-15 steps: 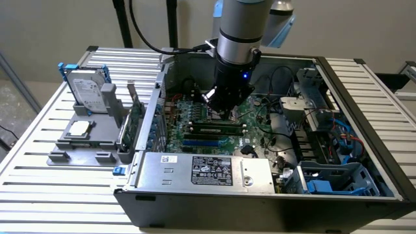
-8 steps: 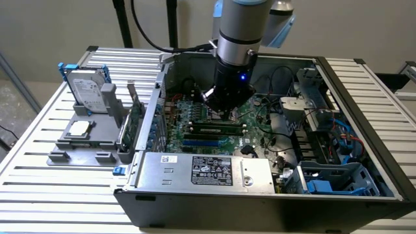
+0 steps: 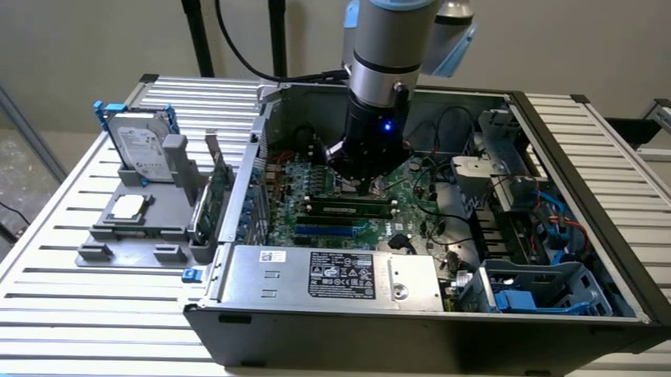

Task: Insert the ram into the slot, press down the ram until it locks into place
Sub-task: 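Press down the ram until it locks into place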

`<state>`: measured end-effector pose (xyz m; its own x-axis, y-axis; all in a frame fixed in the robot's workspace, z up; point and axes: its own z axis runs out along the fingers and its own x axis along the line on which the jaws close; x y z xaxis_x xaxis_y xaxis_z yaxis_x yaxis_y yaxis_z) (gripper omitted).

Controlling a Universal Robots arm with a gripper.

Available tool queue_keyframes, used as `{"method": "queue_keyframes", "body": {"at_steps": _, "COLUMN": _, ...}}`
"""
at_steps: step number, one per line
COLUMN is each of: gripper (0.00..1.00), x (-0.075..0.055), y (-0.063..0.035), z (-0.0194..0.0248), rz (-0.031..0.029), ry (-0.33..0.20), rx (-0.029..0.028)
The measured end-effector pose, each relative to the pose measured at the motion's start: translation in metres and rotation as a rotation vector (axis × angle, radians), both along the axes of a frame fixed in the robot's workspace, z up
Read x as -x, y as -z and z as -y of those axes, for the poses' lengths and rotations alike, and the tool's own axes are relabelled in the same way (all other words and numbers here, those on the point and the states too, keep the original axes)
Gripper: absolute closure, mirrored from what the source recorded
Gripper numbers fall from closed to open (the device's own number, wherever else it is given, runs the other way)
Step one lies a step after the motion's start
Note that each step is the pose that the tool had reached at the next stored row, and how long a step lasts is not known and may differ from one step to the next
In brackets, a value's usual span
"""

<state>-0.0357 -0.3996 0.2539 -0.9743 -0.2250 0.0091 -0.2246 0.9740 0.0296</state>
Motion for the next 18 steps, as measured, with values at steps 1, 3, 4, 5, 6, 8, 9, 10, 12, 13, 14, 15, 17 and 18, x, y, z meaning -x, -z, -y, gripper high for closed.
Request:
{"method": "queue_keyframes", "body": {"at_steps": 1, "gripper": 0.89, "x": 0.0000, "y": 0.0002, "z": 0.0000, "rz": -0.0001, "ry": 0.016, "rx": 0.0003}}
{"method": "queue_keyframes", "body": {"at_steps": 3, "gripper": 0.89, "x": 0.0000, "y": 0.0006, "z": 0.0000, "rz": 0.0000, "ry": 0.047, "rx": 0.0007}}
{"method": "queue_keyframes", "body": {"at_steps": 4, "gripper": 0.89, "x": 0.0000, "y": 0.0009, "z": 0.0000, "rz": 0.0000, "ry": 0.063, "rx": 0.0009}}
{"method": "queue_keyframes", "body": {"at_steps": 5, "gripper": 0.89, "x": 0.0000, "y": 0.0011, "z": 0.0000, "rz": 0.0001, "ry": 0.079, "rx": 0.0013}}
{"method": "queue_keyframes", "body": {"at_steps": 6, "gripper": 0.89, "x": 0.0000, "y": 0.0013, "z": 0.0000, "rz": 0.0000, "ry": 0.094, "rx": 0.0018}}
{"method": "queue_keyframes", "body": {"at_steps": 8, "gripper": 0.89, "x": 0.0000, "y": 0.0017, "z": 0.0000, "rz": 0.0000, "ry": 0.123, "rx": 0.0026}}
{"method": "queue_keyframes", "body": {"at_steps": 9, "gripper": 0.89, "x": 0.0000, "y": 0.0019, "z": 0.0000, "rz": 0.0000, "ry": 0.137, "rx": 0.0031}}
{"method": "queue_keyframes", "body": {"at_steps": 10, "gripper": 0.89, "x": 0.0000, "y": 0.0021, "z": 0.0000, "rz": 0.0000, "ry": 0.152, "rx": 0.0037}}
{"method": "queue_keyframes", "body": {"at_steps": 12, "gripper": 0.89, "x": 0.0000, "y": 0.0024, "z": 0.0000, "rz": 0.0001, "ry": 0.180, "rx": 0.0050}}
{"method": "queue_keyframes", "body": {"at_steps": 13, "gripper": 0.89, "x": 0.0000, "y": 0.0026, "z": 0.0000, "rz": 0.0001, "ry": 0.193, "rx": 0.0057}}
{"method": "queue_keyframes", "body": {"at_steps": 14, "gripper": 0.89, "x": 0.0000, "y": 0.0028, "z": 0.0000, "rz": 0.0002, "ry": 0.206, "rx": 0.0067}}
{"method": "queue_keyframes", "body": {"at_steps": 15, "gripper": 0.89, "x": 0.0000, "y": 0.0029, "z": 0.0000, "rz": 0.0003, "ry": 0.218, "rx": 0.0079}}
{"method": "queue_keyframes", "body": {"at_steps": 17, "gripper": 0.89, "x": 0.0000, "y": 0.0031, "z": 0.0000, "rz": 0.0003, "ry": 0.238, "rx": 0.0113}}
{"method": "queue_keyframes", "body": {"at_steps": 18, "gripper": 0.89, "x": 0.0000, "y": 0.0031, "z": 0.0000, "rz": -0.0010, "ry": 0.247, "rx": 0.0145}}
